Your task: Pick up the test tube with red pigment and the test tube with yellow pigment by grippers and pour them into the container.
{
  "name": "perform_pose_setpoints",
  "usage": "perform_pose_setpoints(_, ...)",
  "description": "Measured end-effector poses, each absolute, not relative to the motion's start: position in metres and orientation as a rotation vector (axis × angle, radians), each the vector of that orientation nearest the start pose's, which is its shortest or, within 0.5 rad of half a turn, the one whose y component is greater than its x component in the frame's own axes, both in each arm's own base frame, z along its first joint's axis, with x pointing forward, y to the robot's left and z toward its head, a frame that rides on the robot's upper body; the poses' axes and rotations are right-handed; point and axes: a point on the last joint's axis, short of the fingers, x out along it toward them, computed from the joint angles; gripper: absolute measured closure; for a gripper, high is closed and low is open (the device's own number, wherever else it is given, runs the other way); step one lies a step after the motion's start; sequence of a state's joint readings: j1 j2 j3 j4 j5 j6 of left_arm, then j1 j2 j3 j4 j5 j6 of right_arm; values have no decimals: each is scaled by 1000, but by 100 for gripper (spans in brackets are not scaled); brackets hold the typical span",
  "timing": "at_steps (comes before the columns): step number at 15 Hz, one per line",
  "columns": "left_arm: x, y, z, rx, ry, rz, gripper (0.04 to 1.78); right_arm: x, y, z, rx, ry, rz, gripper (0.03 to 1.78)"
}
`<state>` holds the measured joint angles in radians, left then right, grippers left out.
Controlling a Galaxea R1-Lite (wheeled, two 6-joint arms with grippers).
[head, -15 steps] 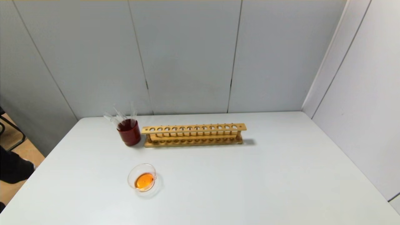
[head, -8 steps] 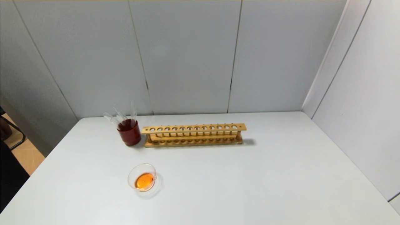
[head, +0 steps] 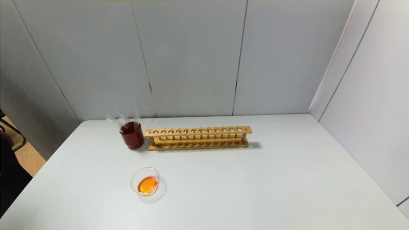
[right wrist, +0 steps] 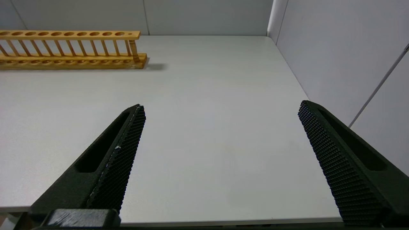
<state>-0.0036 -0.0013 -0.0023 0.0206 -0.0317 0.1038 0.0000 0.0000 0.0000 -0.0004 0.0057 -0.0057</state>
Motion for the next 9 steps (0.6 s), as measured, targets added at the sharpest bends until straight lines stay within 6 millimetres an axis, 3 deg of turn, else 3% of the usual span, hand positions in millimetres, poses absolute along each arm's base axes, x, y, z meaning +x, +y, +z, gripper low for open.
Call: perform_pose_setpoints(9,-23,-1,74,101,10,-43,7,-23,0,76,-6,-2,5,6)
